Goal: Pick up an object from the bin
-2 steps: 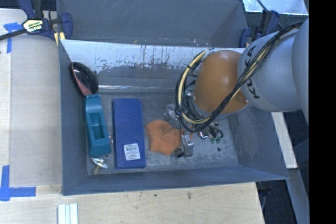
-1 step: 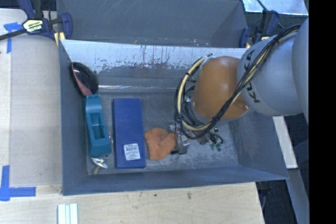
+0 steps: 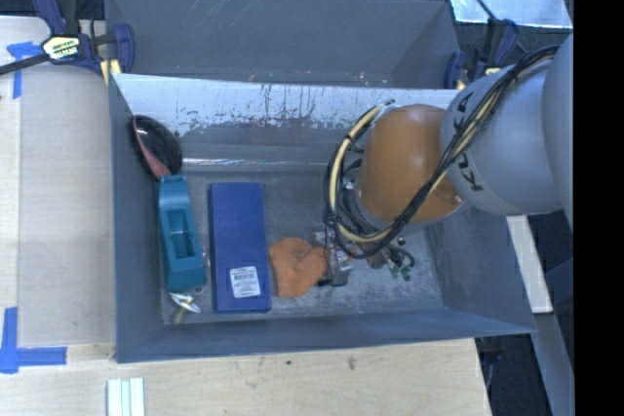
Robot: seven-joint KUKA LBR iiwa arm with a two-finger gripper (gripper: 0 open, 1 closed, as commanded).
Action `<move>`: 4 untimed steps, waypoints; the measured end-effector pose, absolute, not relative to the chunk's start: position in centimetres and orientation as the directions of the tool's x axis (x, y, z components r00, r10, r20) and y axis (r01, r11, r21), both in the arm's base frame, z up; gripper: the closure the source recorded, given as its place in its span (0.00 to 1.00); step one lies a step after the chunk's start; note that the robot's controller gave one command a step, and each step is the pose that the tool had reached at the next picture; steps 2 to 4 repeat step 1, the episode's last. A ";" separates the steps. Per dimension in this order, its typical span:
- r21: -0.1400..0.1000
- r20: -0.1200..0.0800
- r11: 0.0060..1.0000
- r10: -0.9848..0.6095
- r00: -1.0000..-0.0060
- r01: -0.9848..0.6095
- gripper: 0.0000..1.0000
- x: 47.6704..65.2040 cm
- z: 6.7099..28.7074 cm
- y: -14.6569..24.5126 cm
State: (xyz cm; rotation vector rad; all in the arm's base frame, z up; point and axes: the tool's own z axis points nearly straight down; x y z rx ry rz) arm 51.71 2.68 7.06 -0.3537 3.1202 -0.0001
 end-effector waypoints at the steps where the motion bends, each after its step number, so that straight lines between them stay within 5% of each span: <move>1: 0.000 0.000 0.975 -0.224 -0.975 -0.224 1.00 51.6 7.4 2.7; 4: 0.000 0.000 0.975 -0.224 -0.975 -0.224 1.00 51.6 7.4 2.7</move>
Offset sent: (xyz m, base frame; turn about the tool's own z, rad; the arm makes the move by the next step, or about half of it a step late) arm -0.0001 0.0002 0.0540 0.0000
